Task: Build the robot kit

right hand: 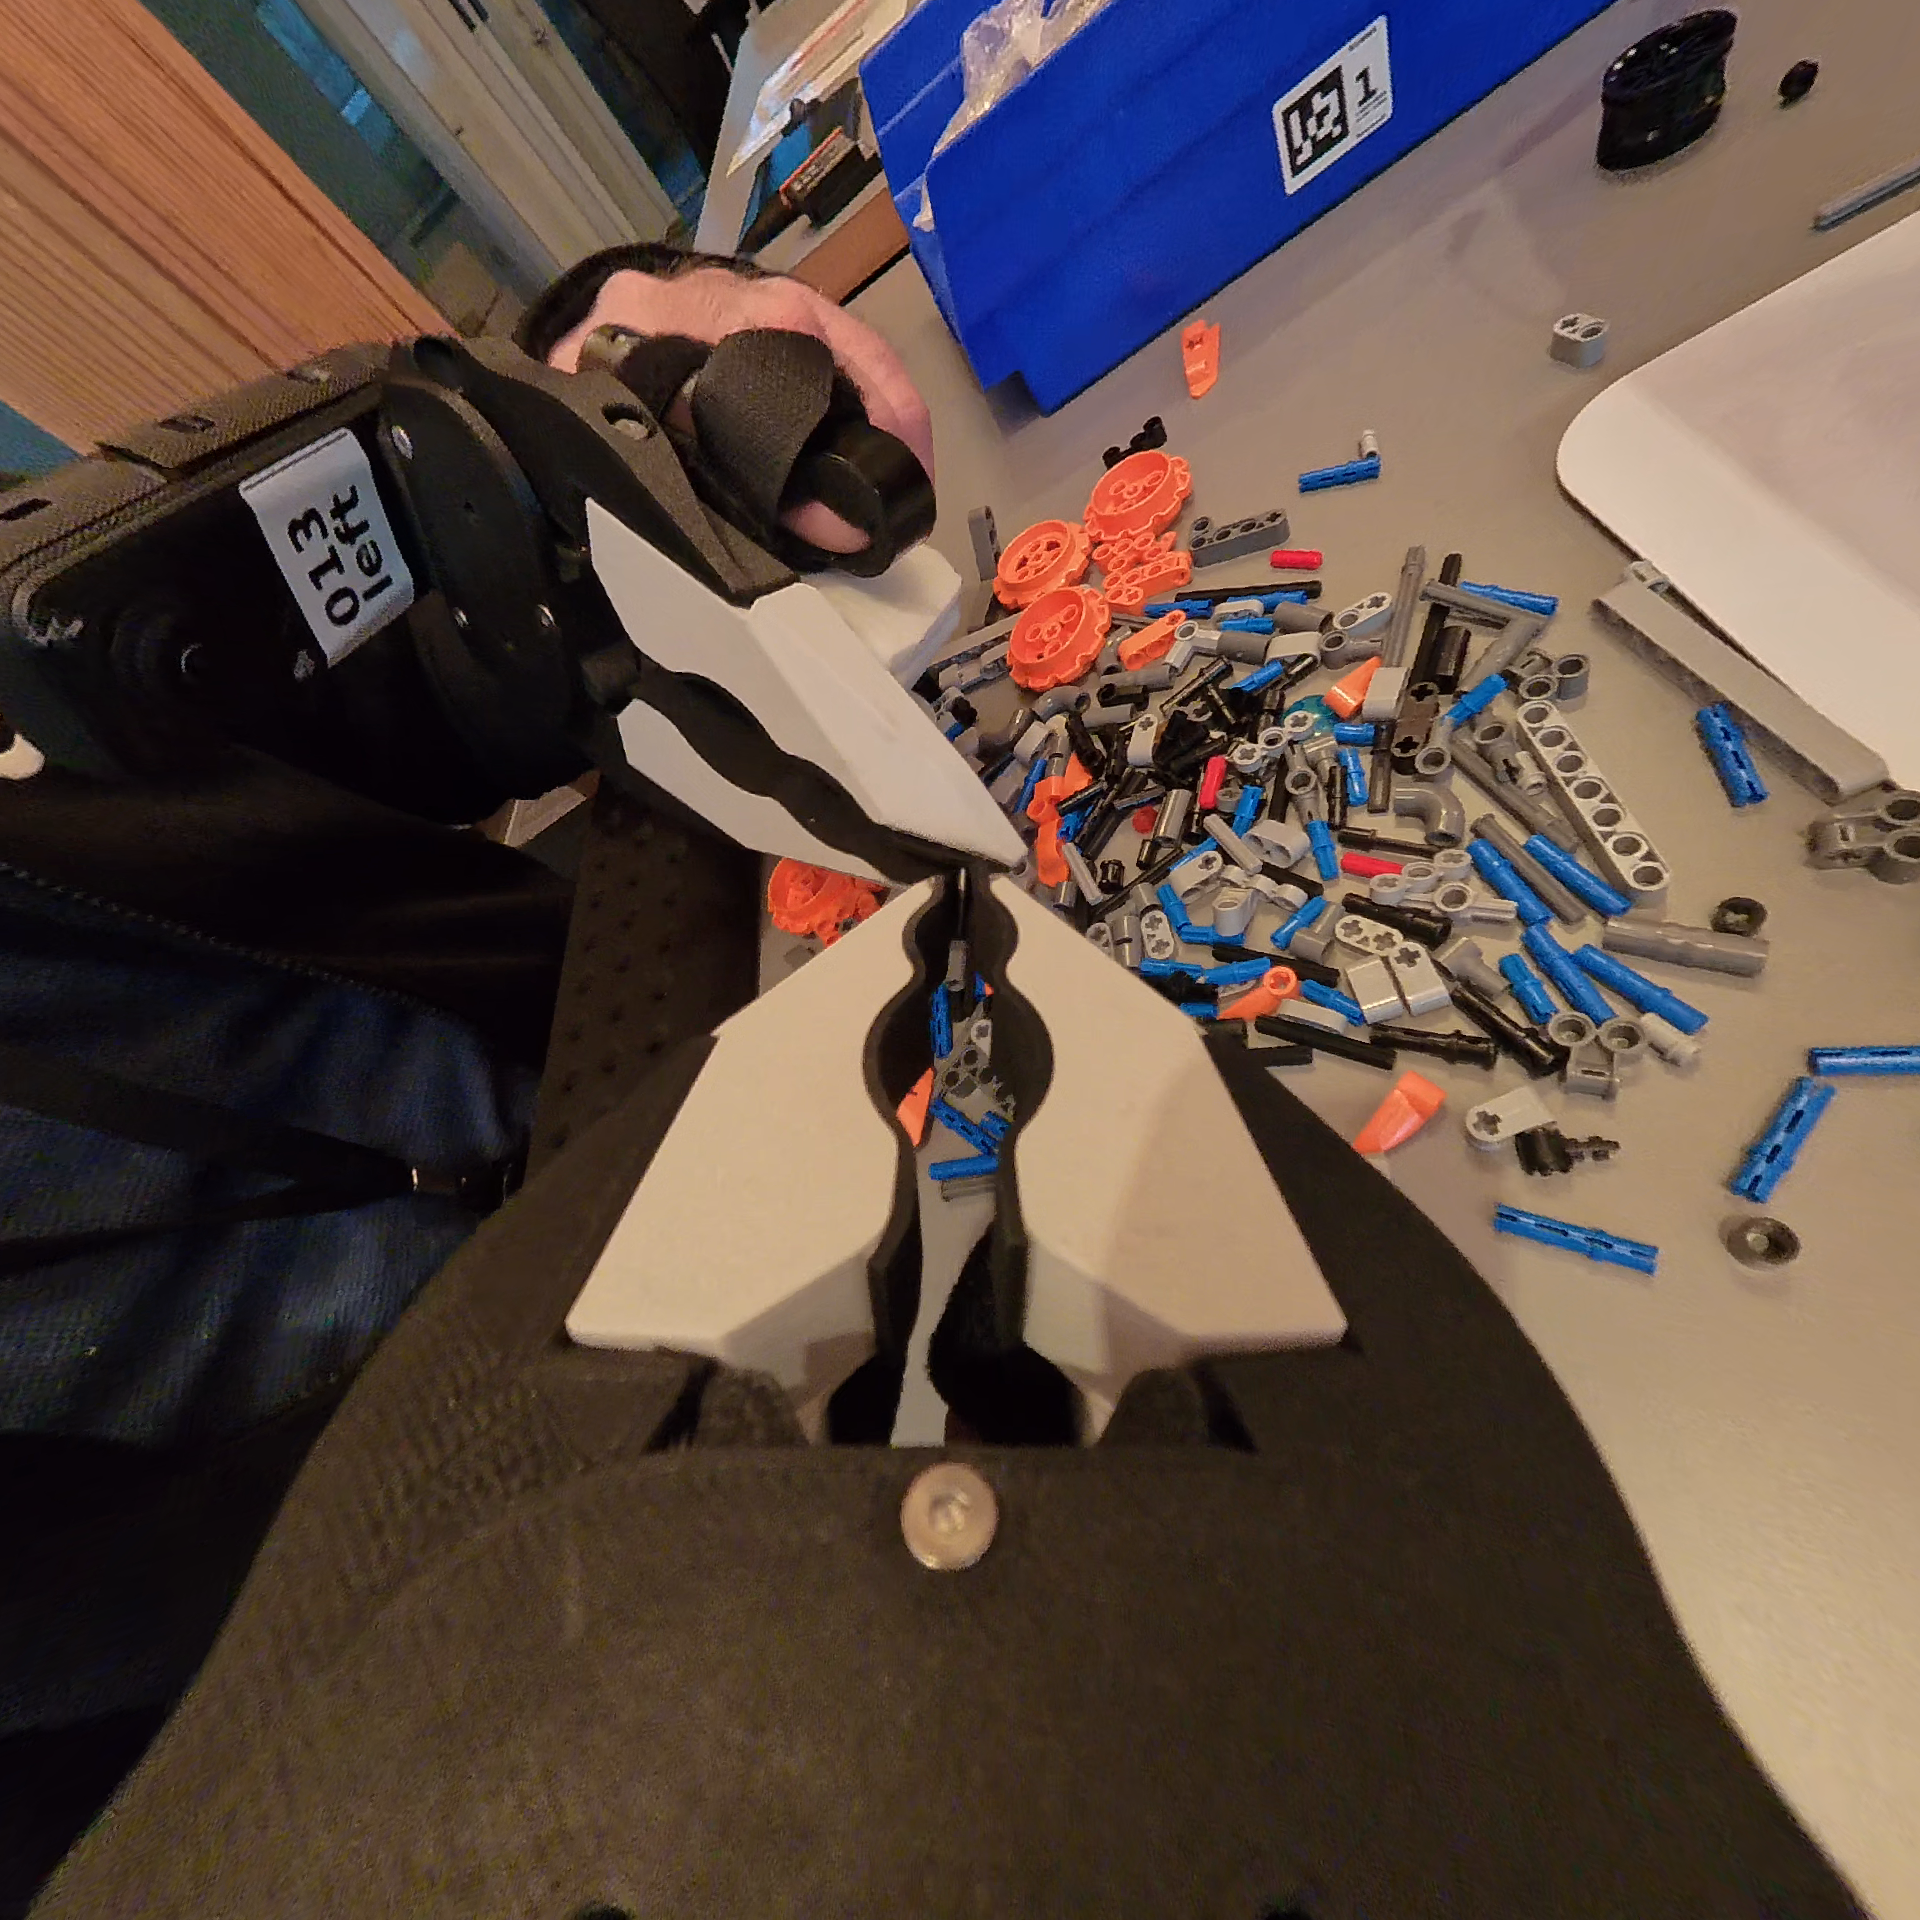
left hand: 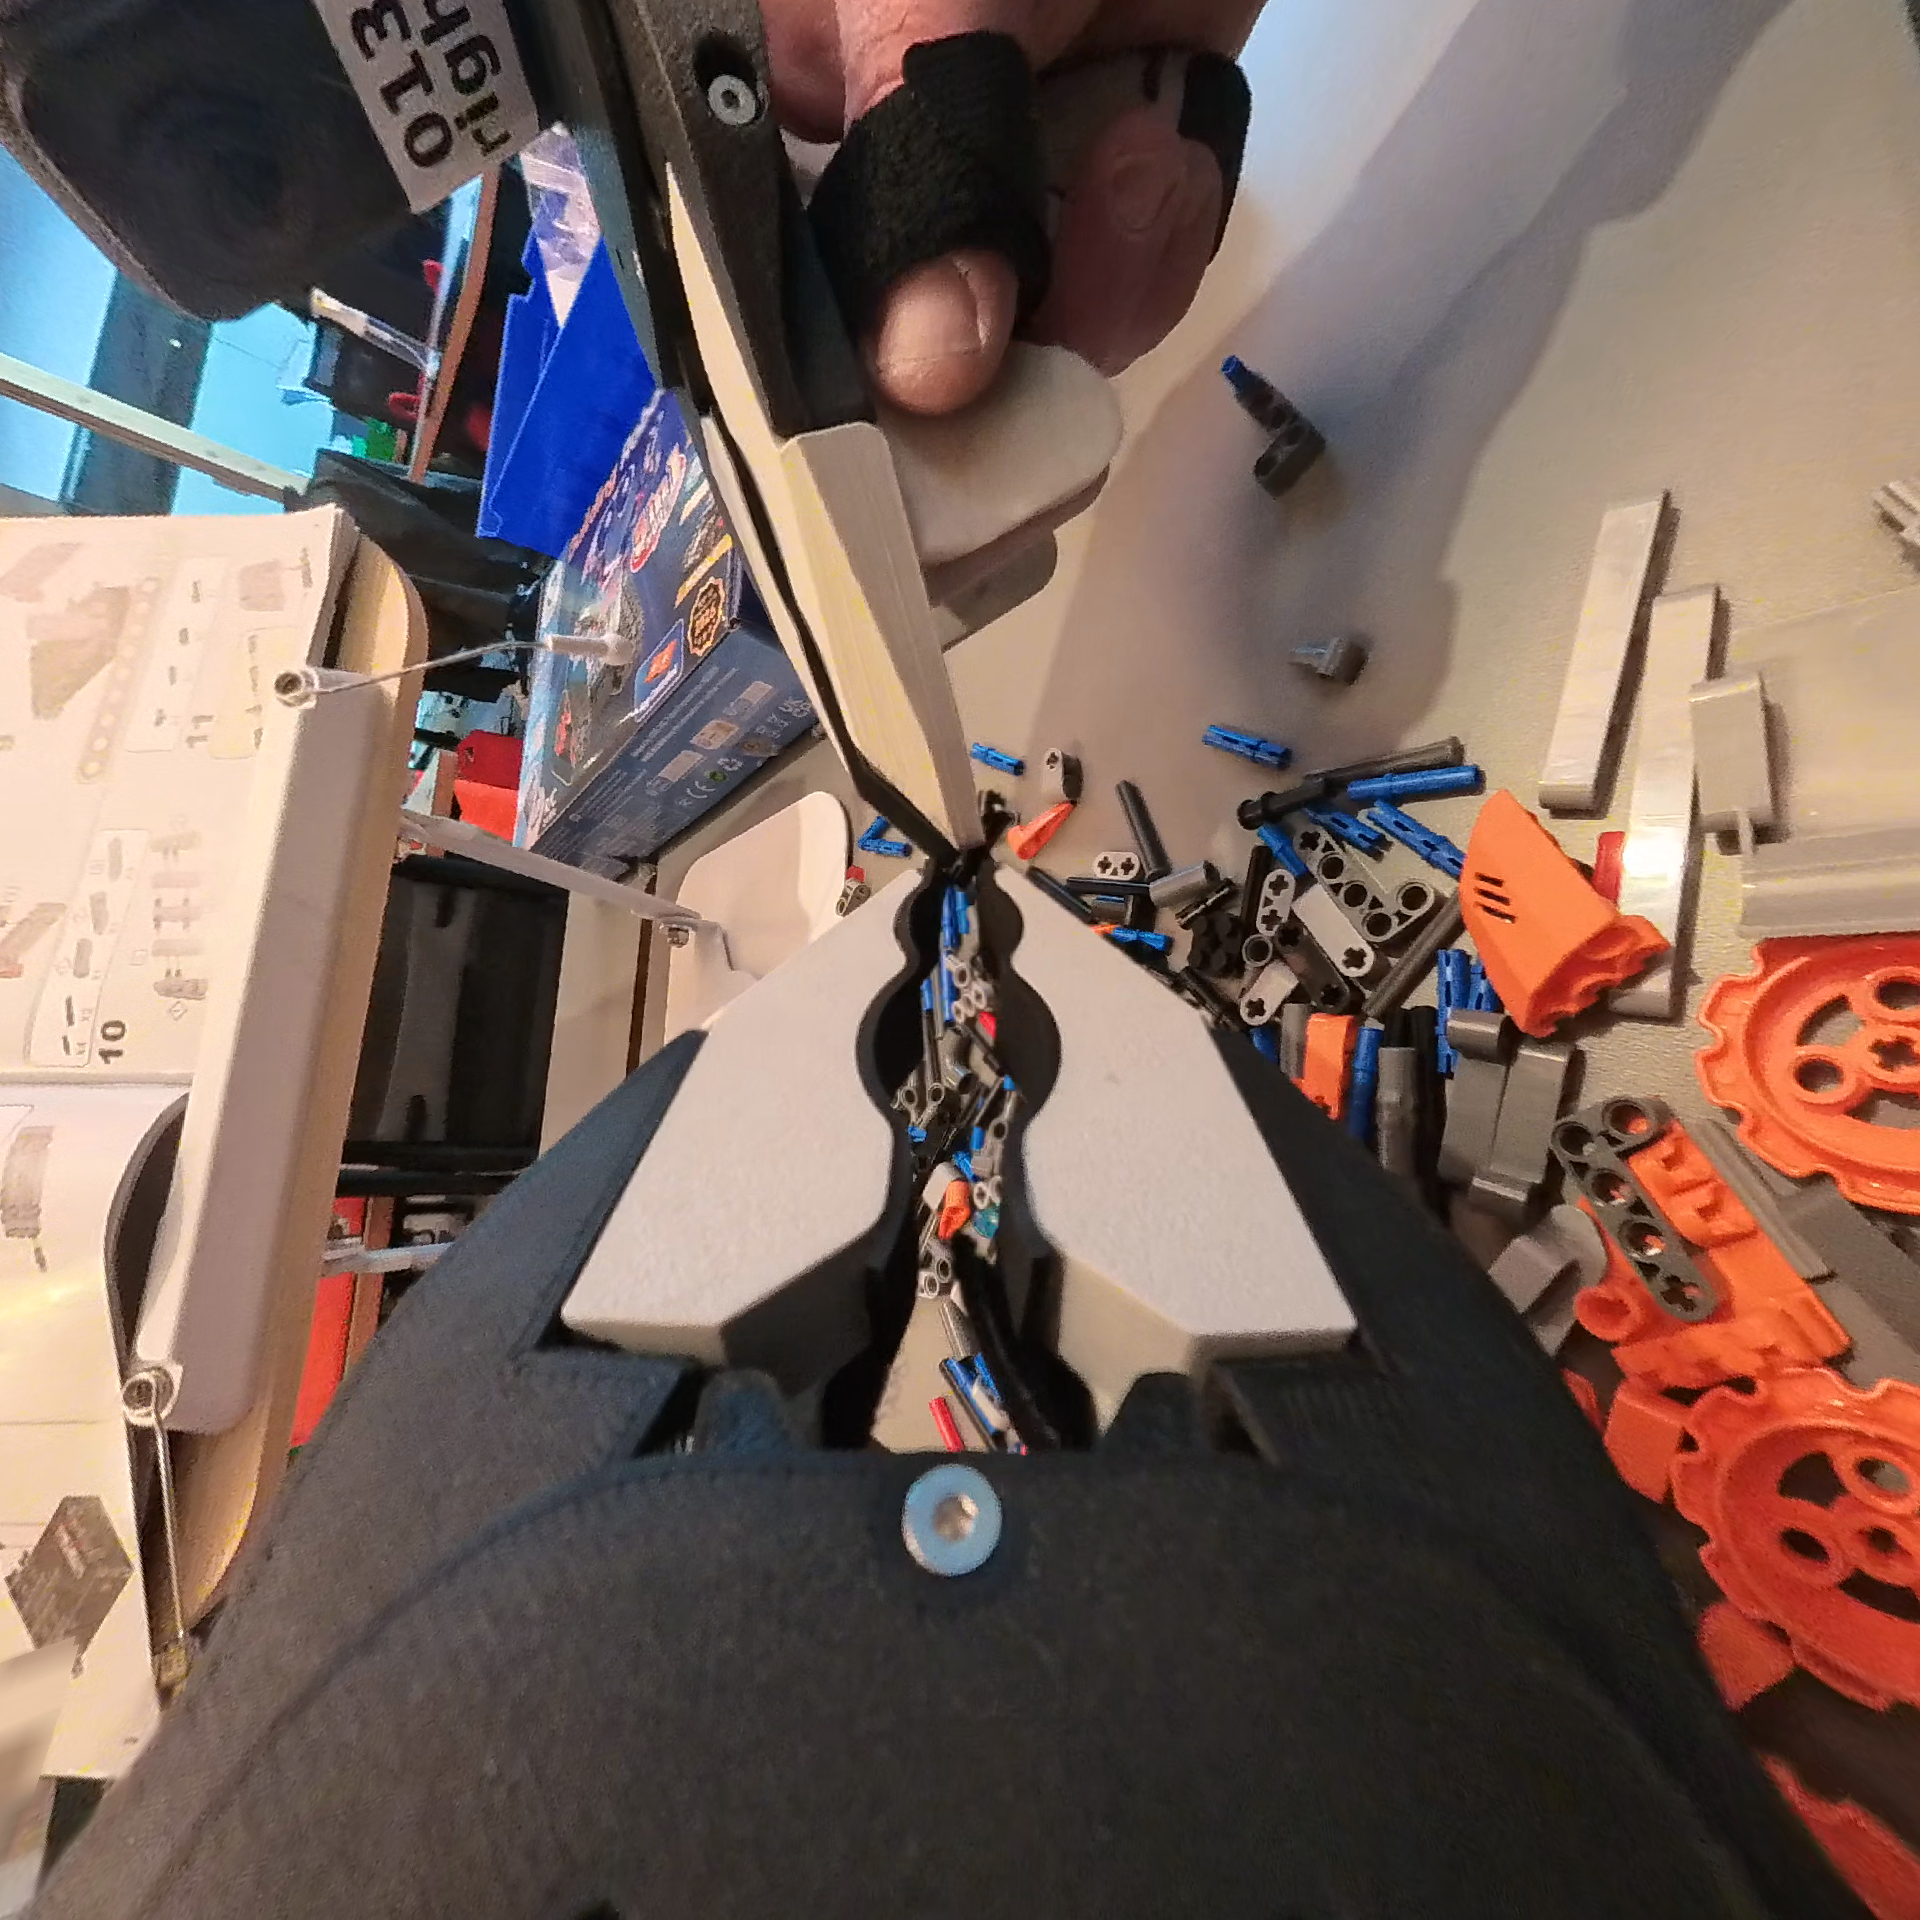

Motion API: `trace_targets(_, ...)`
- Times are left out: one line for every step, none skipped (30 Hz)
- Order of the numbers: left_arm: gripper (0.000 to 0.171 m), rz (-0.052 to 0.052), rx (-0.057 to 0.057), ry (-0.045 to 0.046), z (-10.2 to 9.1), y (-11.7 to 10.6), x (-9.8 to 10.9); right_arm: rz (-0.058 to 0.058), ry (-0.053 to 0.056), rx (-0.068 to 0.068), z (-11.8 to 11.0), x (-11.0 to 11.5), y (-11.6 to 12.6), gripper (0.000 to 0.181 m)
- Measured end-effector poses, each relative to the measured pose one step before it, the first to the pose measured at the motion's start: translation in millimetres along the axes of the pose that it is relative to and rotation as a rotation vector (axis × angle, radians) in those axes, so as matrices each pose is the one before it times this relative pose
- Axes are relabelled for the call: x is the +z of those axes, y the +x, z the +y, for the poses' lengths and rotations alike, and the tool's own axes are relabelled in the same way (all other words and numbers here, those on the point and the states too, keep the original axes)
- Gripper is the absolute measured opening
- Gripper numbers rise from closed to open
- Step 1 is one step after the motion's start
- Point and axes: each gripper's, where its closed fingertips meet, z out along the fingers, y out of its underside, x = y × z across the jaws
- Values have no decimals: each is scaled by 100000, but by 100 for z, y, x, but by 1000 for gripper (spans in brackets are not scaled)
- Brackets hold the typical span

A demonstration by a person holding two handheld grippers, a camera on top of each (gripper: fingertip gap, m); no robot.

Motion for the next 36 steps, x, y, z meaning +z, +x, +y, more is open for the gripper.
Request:
trace_targets(3,-1376,-1082,-493,57,-219,77,1073,1521,292,-217,-89,147,2)
trace_targets(3,-2289,-1190,-632,100,-361,124,1429,2116,230,-299,-137,204,2)
trace_targets(3,-1191,-1451,-234,17,-194,129,1056,873,232,-146,-109,136,2)
trace_targets(2,-687,-1696,-311,32,-148,147,1523,887,-572,-155,-109,165,2)
trace_targets(2,-1530,-1818,-173,22,-316,108,1627,2021,-785,-315,-133,127,3)
trace_targets(2,-685,-1596,320,-45,-194,82,801,2263,-301,-330,-156,55,2)
trace_targets(2,-363,-1926,901,-135,-159,69,969,1251,-91,-201,-125,88,4)
trace_targets(2,-743,-2639,1094,-164,-252,19,1400,481,-970,-94,-90,98,6)
trace_targets(2,-82,-2579,886,-121,-177,21,1030,1192,-1469,-195,-109,20,6)
trace_targets(1,290,-1280,967,-132,-95,2,438,1492,-1019,-230,-120,-44,6)
trace_targets(1,-867,-549,990,-136,-249,-53,-7,948,-571,-196,-140,-53,7)
trace_targets(1,-1065,-1278,737,-121,-311,-70,62,1088,-885,-216,-206,-37,8)
trace_targets(1,457,-1983,981,-133,-122,-46,581,1518,-1368,-274,-267,27,8)
trace_targets(2,247,-1784,1541,-215,-101,-53,441,920,-1923,-185,-221,-47,9)
trace_targets(2,-602,-1336,1333,-181,-173,-62,435,-203,-1823,-2,-128,-76,9)
trace_targets(2,-500,-1056,539,-89,-150,-22,536,-838,-1759,130,-18,-63,8)
trace_targets(2,417,-740,467,-80,5,-5,640,-493,-1281,122,33,-21,8)
trace_targets(2,-387,-76,1091,-181,-52,-40,-142,412,-421,-15,73,-87,8)
trace_targets(2,-852,172,825,-164,-104,-47,-512,109,249,-4,110,-95,8)
trace_targets(2,460,52,-225,-21,73,13,314,89,-81,-22,56,58,8)
trace_targets(2,477,585,-509,65,68,49,-309,1475,-335,-221,-46,-55,8)
trace_targets(2,-1277,910,-59,6,-157,-20,-1102,1874,388,-295,-105,-160,7)
trace_targets(2,-220,375,-173,-4,-27,-16,-914,959,836,-180,-90,-86,7)
trace_targets(2,304,99,257,-87,60,-20,157,603,396,-74,-62,74,7)
trace_targets(2,-123,355,75,-75,40,4,-372,290,134,-24,-6,-28,6)
trace_targets(2,-179,891,-382,27,56,44,-305,232,145,-15,30,-50,5)
trace_targets(2,-42,1030,-457,31,101,69,168,810,43,-107,16,6,5)
trace_targets(2,182,888,-450,32,156,93,-357,737,250,-109,-15,-63,5)
trace_targets(2,25,359,40,-9,113,66,-320,255,282,-46,-34,-33,5)
trace_targets(2,-18,-750,325,-49,29,44,387,-2,-347,42,-32,78,0)
trace_targets(2,35,-925,123,-12,-23,36,723,-605,-708,178,33,114,0)
trace_targets(2,-135,379,-286,72,-12,29,400,234,-110,-6,4,59,0)
trace_targets(2,-770,648,220,-11,-62,0,401,231,-2,-50,2,54,0)
trace_targets(2,-65,-547,170,-46,-12,-9,459,-89,-279,5,22,53,3)
trace_targets(2,173,-614,113,-36,12,11,269,-13,-296,8,17,28,3)
trace_targets(2,-319,41,-163,26,-12,33,304,-17,-224,11,-10,42,3)
